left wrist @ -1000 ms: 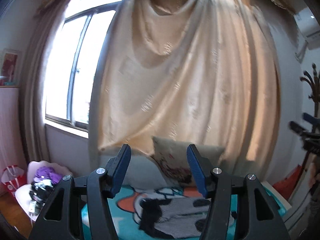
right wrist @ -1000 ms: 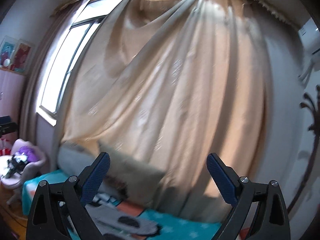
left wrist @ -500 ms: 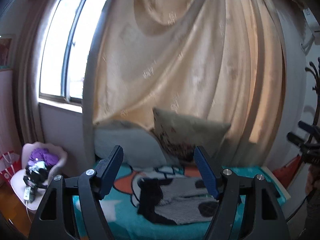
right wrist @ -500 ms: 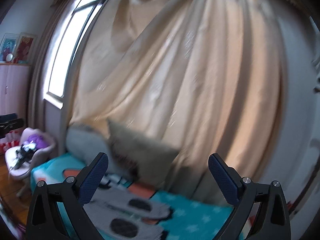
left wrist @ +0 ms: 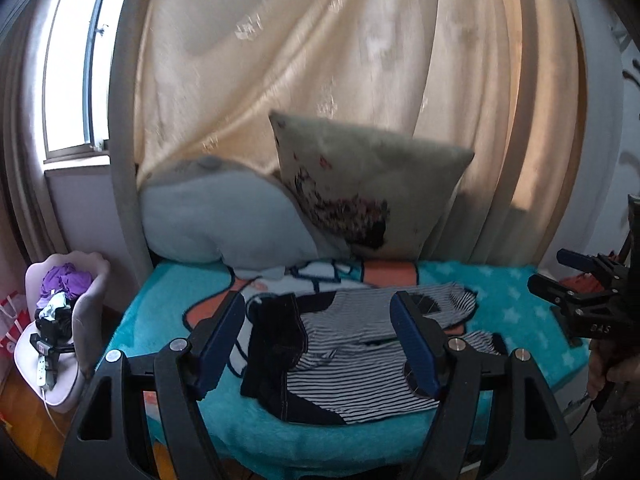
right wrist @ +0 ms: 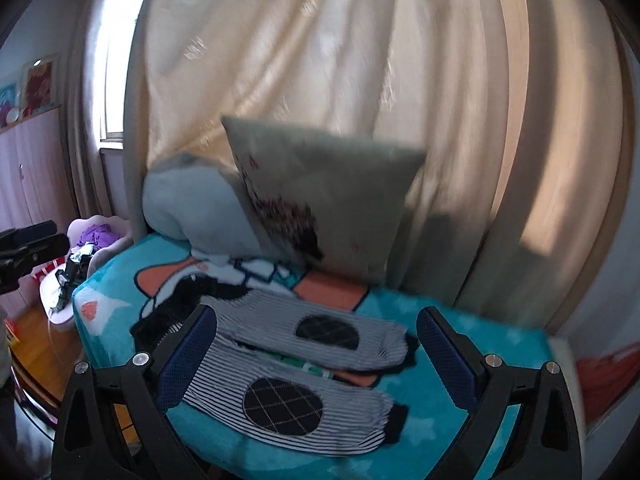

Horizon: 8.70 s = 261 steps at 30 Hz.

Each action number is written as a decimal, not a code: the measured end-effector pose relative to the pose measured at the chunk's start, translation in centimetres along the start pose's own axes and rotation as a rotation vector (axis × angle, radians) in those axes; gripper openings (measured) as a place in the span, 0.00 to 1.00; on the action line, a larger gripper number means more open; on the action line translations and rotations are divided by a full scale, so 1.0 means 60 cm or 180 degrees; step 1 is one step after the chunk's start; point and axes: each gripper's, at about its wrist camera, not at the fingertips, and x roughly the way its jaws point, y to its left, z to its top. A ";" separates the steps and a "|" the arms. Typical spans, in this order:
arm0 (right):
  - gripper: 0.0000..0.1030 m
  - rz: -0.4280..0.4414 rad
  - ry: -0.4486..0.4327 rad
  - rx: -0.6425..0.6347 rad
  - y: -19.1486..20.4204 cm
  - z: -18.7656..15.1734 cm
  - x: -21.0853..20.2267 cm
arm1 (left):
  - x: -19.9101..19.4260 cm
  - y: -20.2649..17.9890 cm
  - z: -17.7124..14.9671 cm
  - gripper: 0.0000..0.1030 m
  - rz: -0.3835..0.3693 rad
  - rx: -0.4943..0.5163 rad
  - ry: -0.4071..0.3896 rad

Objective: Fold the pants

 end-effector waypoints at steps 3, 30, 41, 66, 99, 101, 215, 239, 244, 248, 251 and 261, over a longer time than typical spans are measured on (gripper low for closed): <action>0.99 0.0076 0.0194 0.0192 -0.029 -0.026 0.047 | 0.044 -0.020 -0.009 0.72 -0.0045 0.0026 0.0179; 0.99 -0.0069 0.0158 0.0349 -0.132 -0.046 0.086 | 0.241 -0.184 -0.011 0.72 -0.0723 0.0334 0.0609; 0.94 0.0221 0.1108 0.0187 -0.209 -0.043 0.349 | 0.440 -0.053 -0.015 0.72 -0.0663 0.0401 0.1521; 0.58 0.0896 0.1566 -0.0375 -0.161 -0.065 0.560 | 0.615 -0.062 -0.031 0.55 -0.0806 0.1305 0.1853; 0.42 0.1130 0.1500 -0.1007 -0.060 -0.163 0.203 | 0.208 0.048 -0.233 0.25 -0.0764 0.0310 0.1025; 0.57 0.1051 0.1257 -0.0784 -0.093 -0.140 0.180 | 0.179 0.070 -0.233 0.45 -0.0803 0.0158 0.0905; 0.55 0.1060 -0.0077 0.2010 -0.196 -0.207 0.156 | 0.315 0.046 -0.200 0.45 -0.0100 -0.0294 0.0986; 0.51 0.0699 0.0260 0.1263 -0.038 -0.177 0.250 | 0.222 0.009 -0.190 0.62 0.0288 0.0039 0.0758; 0.59 0.0325 -0.0053 0.1632 -0.092 -0.225 0.167 | 0.213 -0.011 -0.189 0.64 0.0460 0.0103 0.0839; 0.61 0.0169 -0.0164 0.1721 -0.110 -0.229 0.145 | 0.199 -0.025 -0.193 0.67 0.0591 0.0204 0.0779; 0.63 0.0170 -0.0198 0.1705 -0.109 -0.232 0.134 | 0.193 -0.030 -0.194 0.68 0.0642 0.0229 0.0767; 0.65 0.0161 -0.0155 0.1607 -0.099 -0.247 0.125 | 0.186 -0.039 -0.195 0.68 0.0695 0.0265 0.0812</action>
